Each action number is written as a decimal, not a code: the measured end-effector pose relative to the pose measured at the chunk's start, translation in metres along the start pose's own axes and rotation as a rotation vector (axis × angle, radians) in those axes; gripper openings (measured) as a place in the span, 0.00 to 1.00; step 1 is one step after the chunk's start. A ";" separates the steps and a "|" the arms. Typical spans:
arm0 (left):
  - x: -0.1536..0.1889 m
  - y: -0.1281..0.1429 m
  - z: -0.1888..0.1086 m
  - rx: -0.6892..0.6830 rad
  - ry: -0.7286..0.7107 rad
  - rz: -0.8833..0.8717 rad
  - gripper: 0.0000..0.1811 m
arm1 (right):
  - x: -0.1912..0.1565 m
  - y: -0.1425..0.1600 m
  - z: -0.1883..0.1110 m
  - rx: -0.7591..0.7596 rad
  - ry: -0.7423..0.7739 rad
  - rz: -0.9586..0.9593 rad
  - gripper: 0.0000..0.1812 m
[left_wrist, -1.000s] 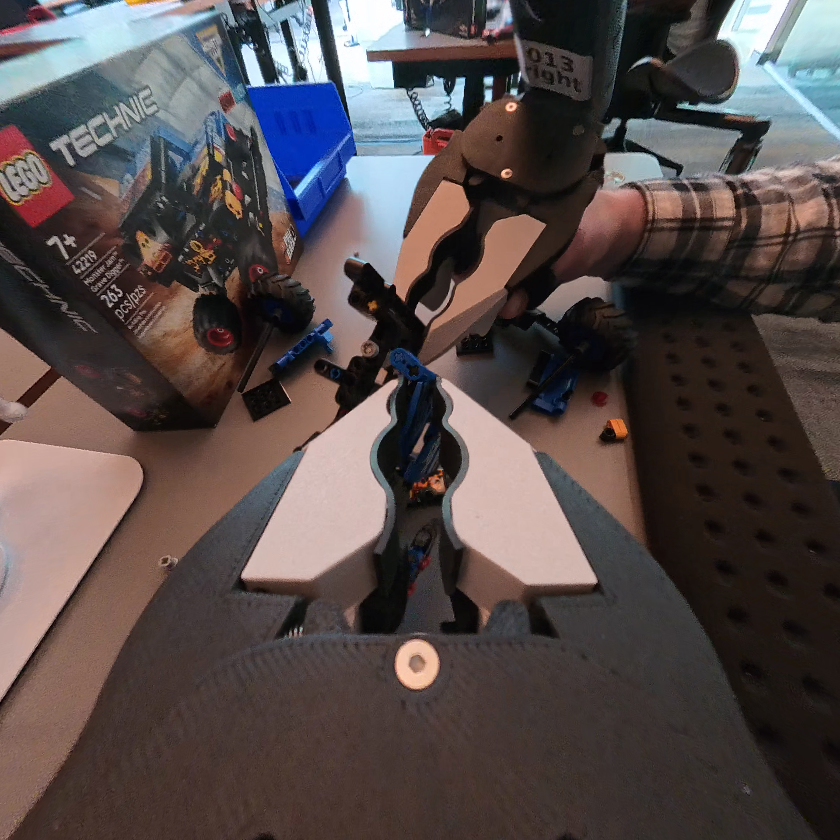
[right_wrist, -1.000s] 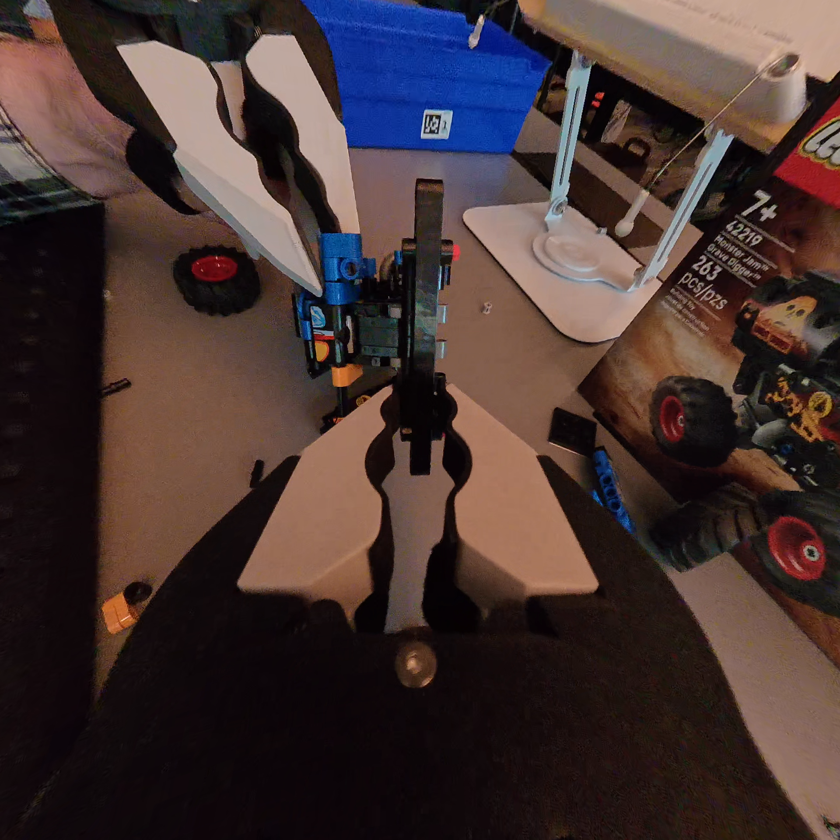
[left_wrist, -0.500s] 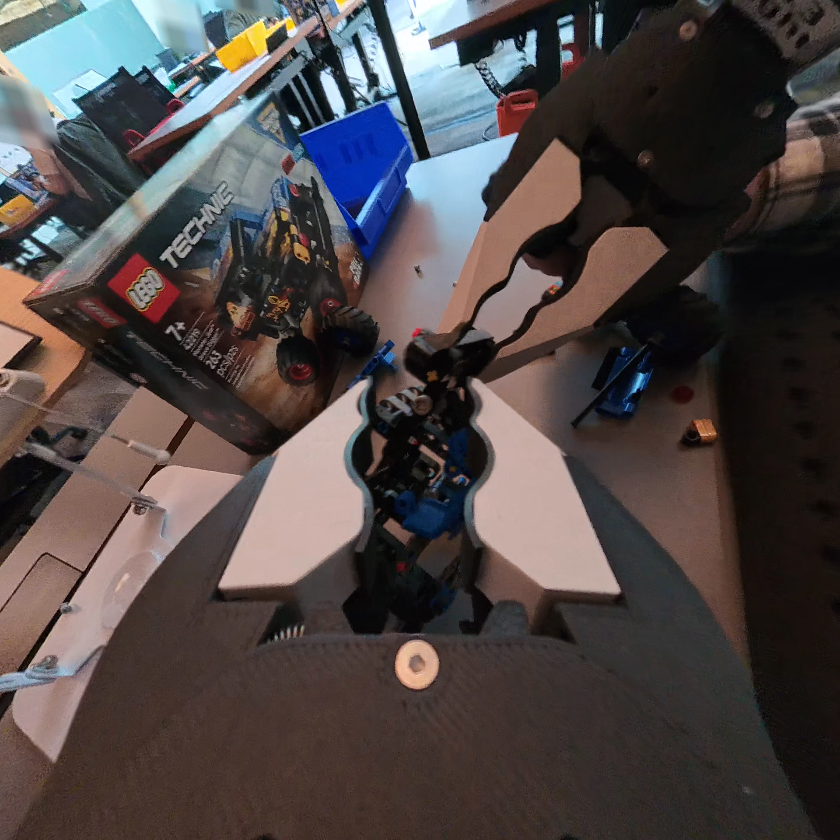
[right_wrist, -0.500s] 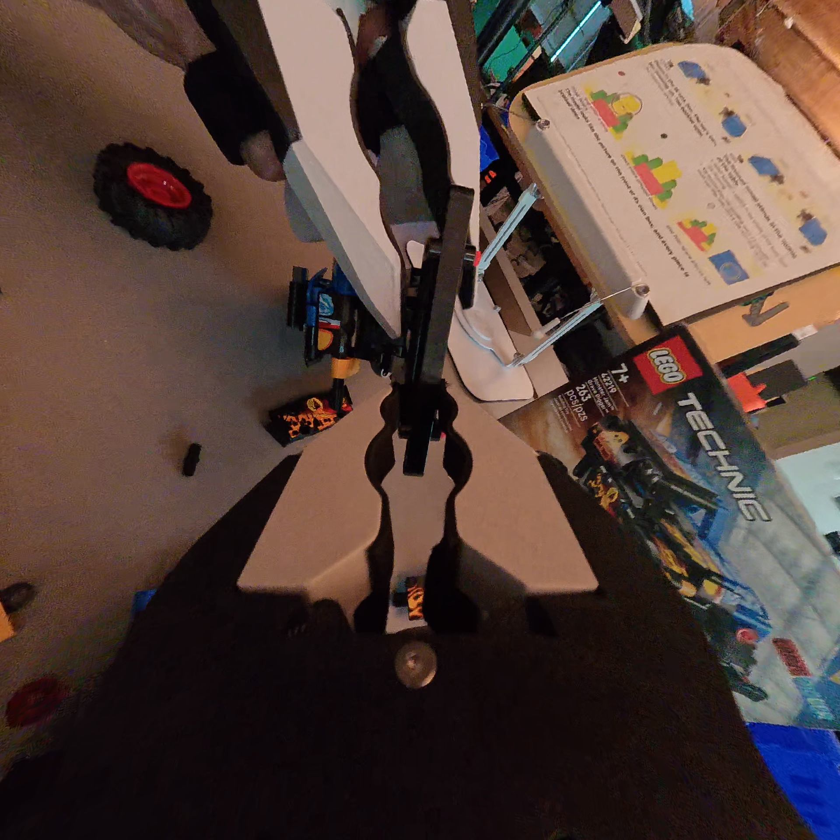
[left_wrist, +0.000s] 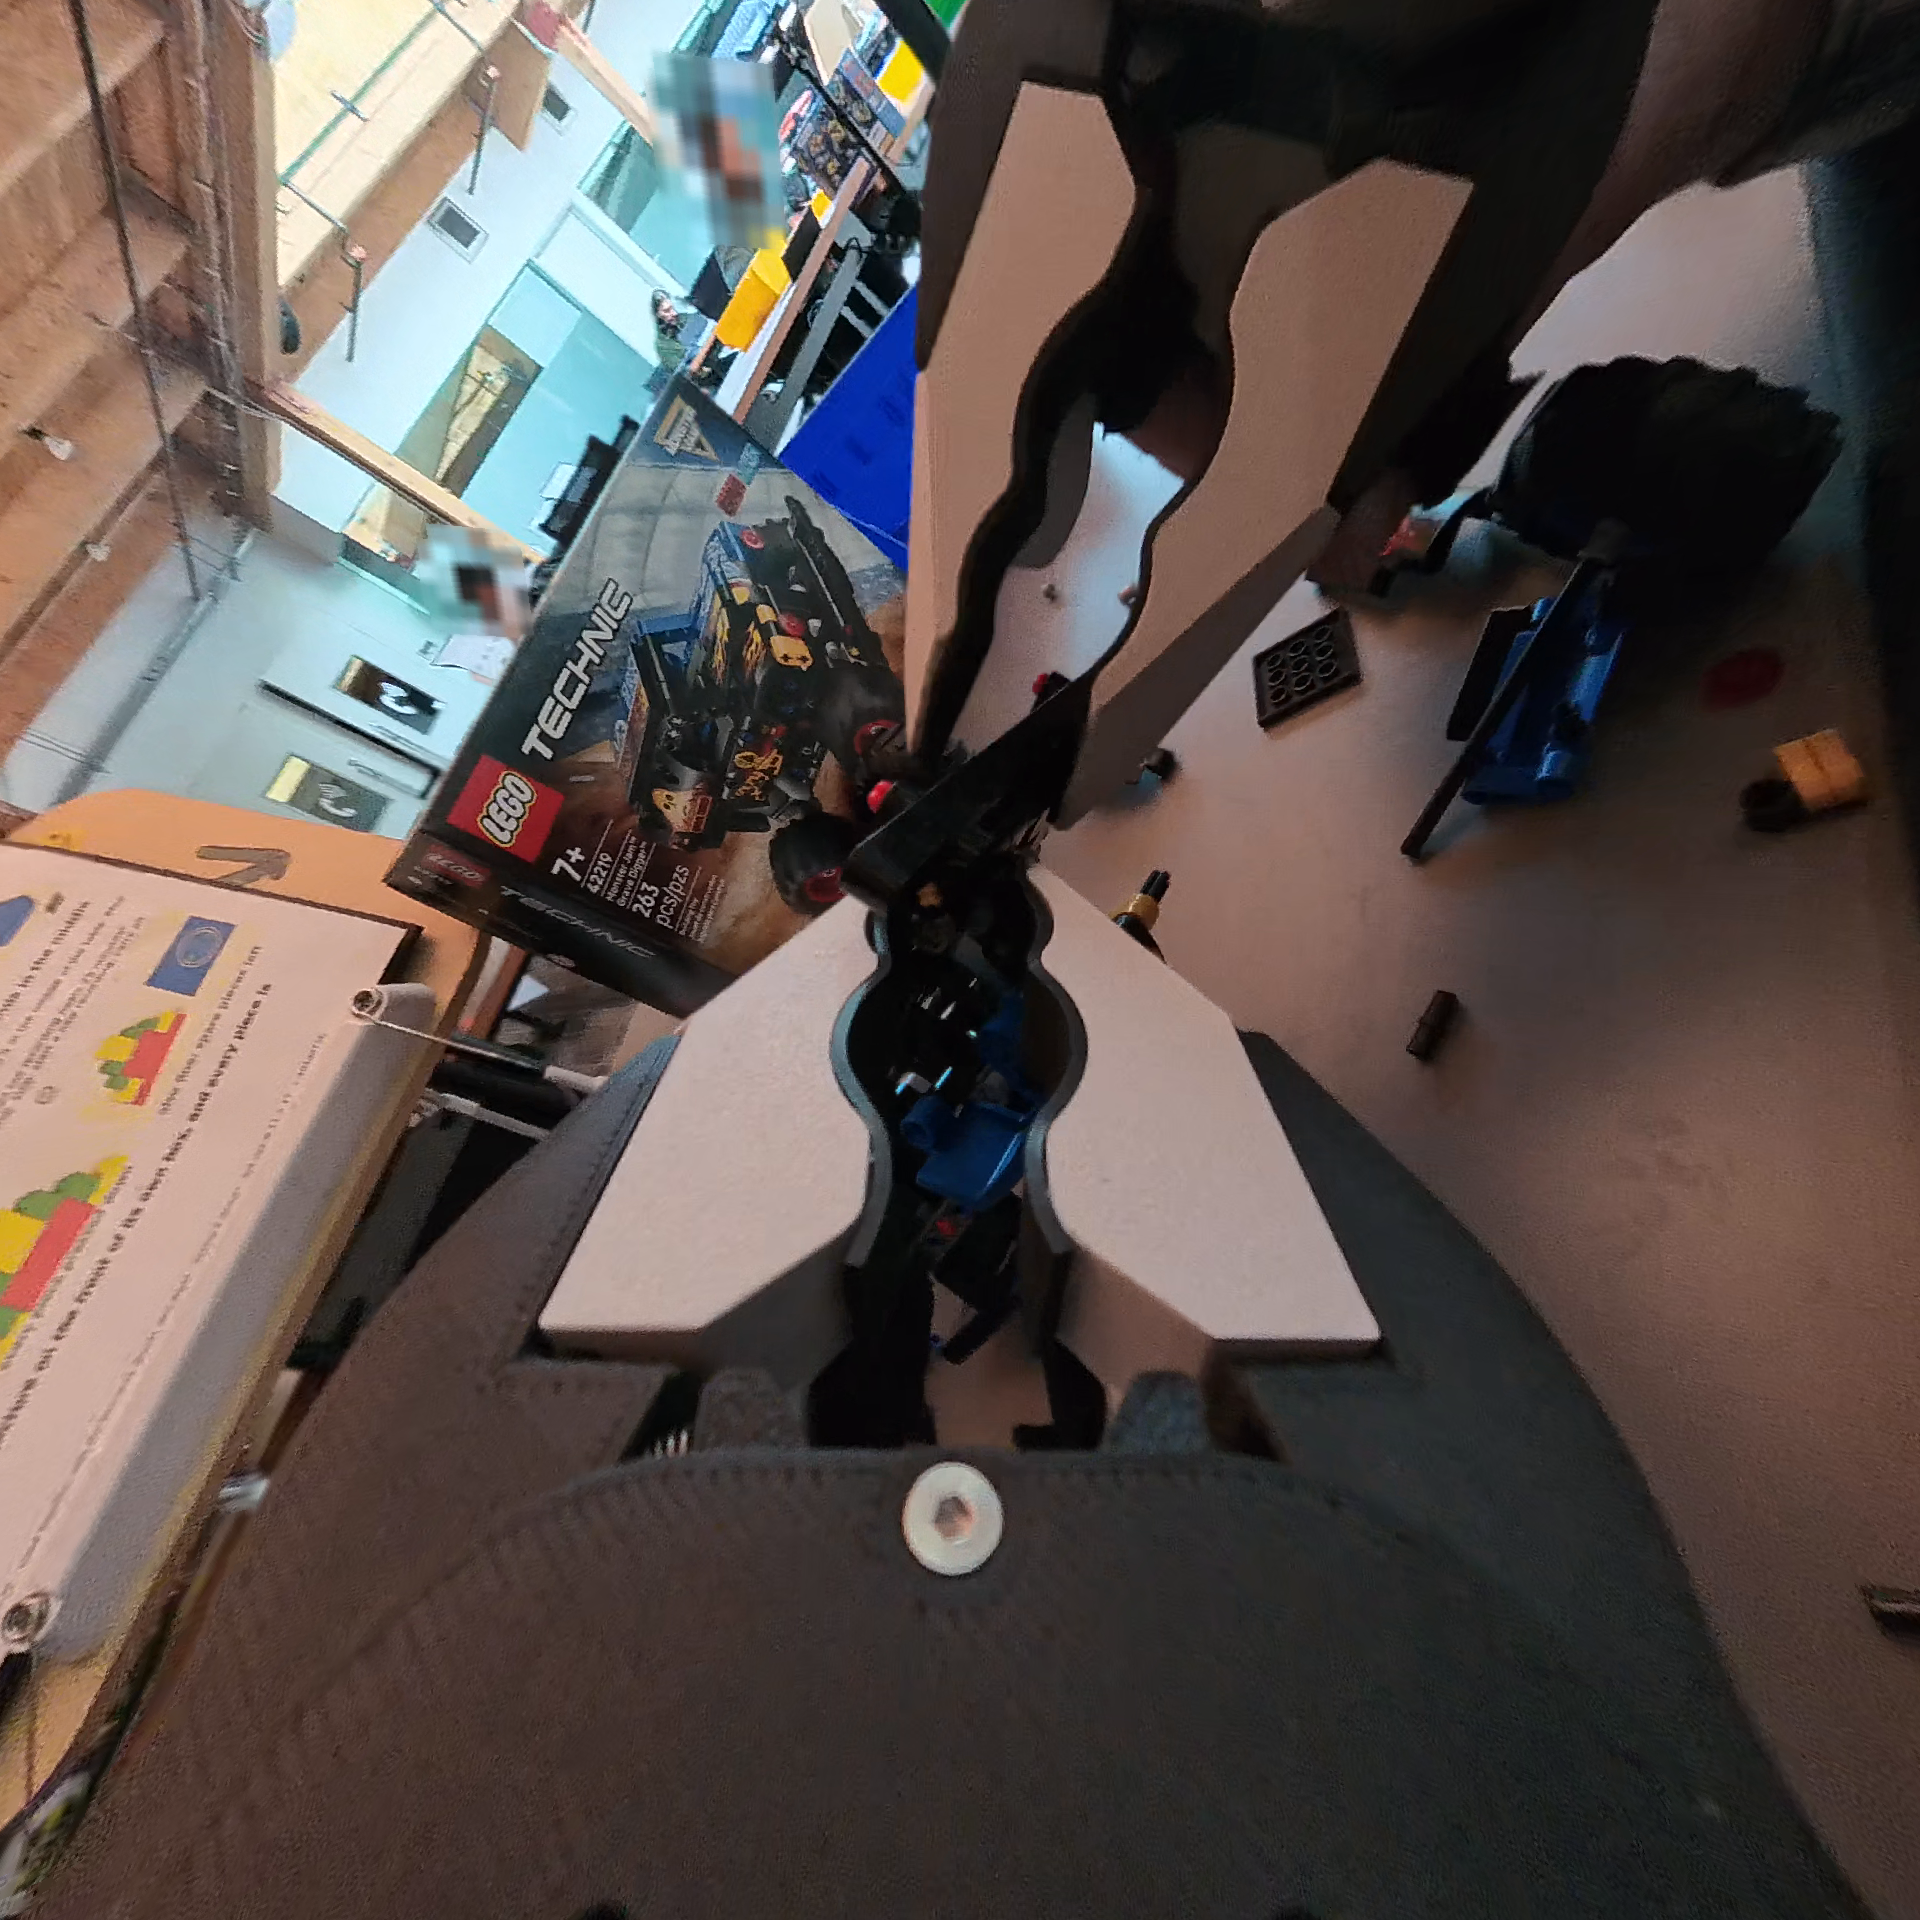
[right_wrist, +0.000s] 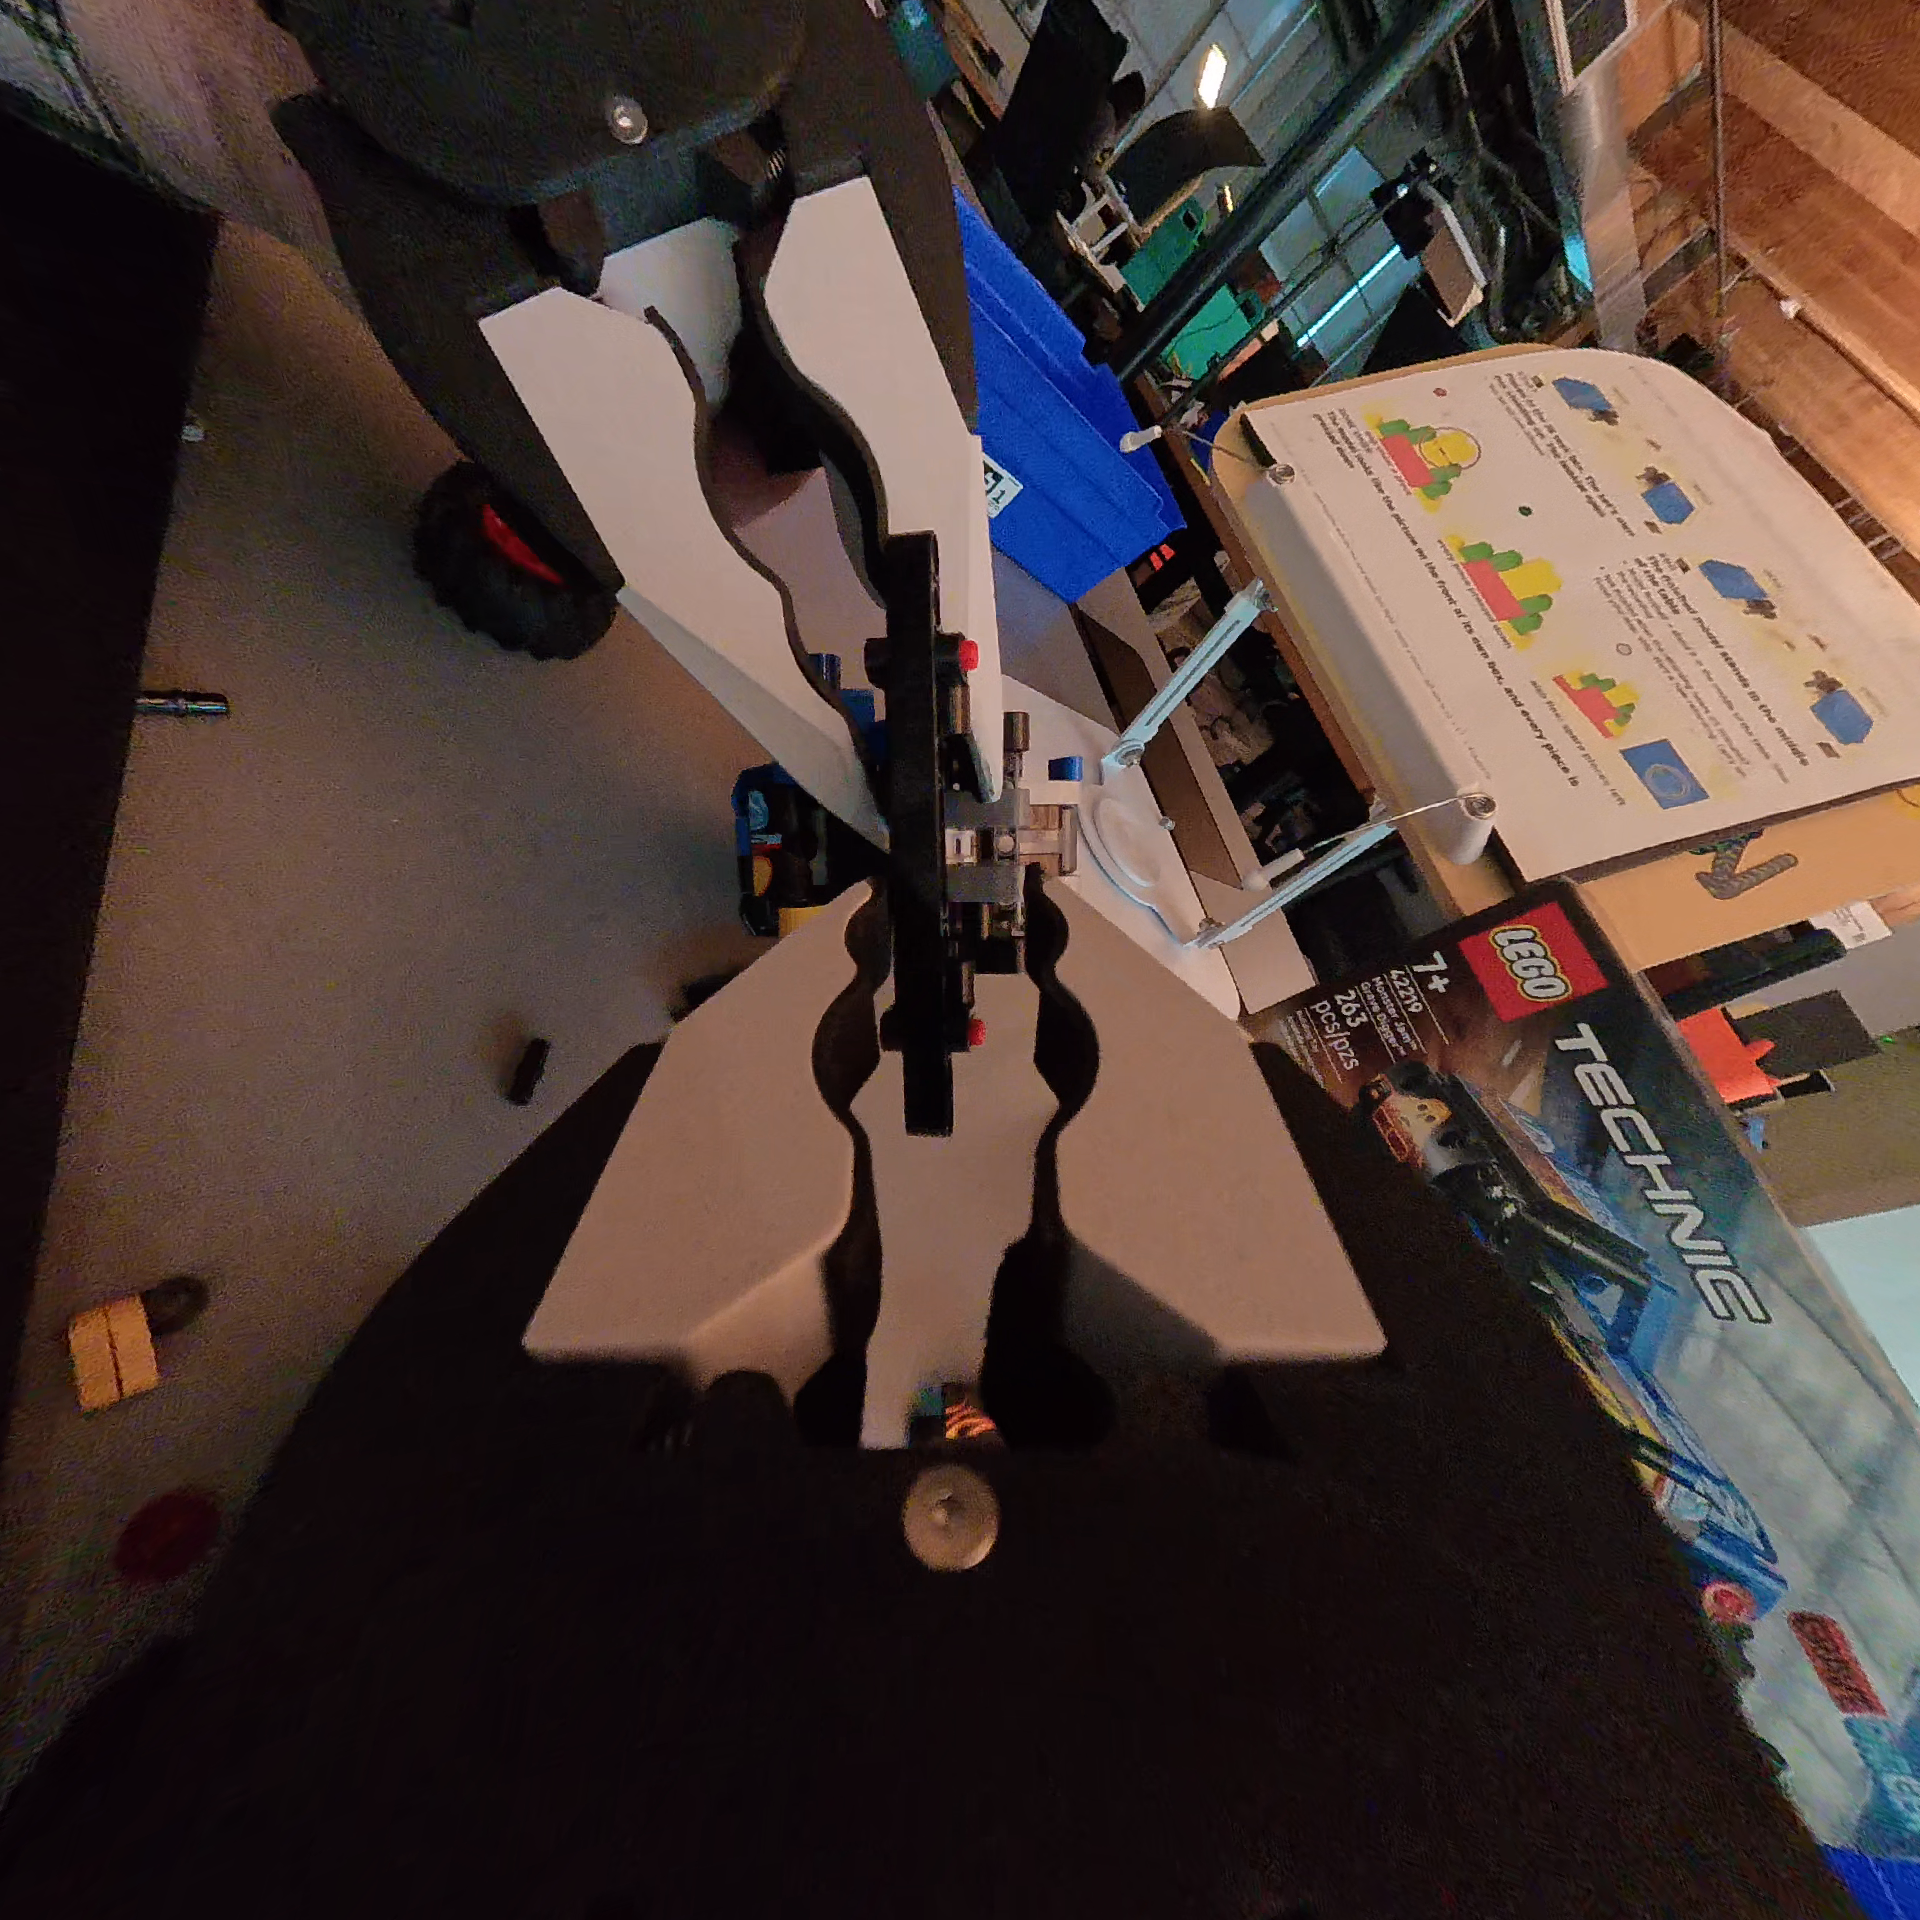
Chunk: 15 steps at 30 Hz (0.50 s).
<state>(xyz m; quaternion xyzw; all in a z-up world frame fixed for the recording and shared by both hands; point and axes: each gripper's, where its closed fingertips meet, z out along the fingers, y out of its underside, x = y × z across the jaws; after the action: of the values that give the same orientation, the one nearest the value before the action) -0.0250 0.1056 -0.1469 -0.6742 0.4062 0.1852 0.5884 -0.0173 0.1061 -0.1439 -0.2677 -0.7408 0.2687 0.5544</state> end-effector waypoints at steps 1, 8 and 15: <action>0.001 0.000 0.000 -0.003 -0.006 0.006 0.08 | 0.000 0.000 0.000 -0.005 -0.001 0.000 0.12; 0.002 0.004 0.002 -0.009 -0.006 0.004 0.08 | -0.009 -0.004 0.005 -0.019 -0.017 -0.023 0.04; 0.005 0.004 0.004 -0.013 -0.009 0.020 0.08 | -0.010 -0.006 0.002 -0.003 -0.015 -0.040 0.06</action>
<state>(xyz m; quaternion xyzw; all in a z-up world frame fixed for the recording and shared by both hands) -0.0239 0.1075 -0.1542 -0.6730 0.4092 0.1966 0.5839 -0.0176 0.0943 -0.1467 -0.2517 -0.7505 0.2587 0.5536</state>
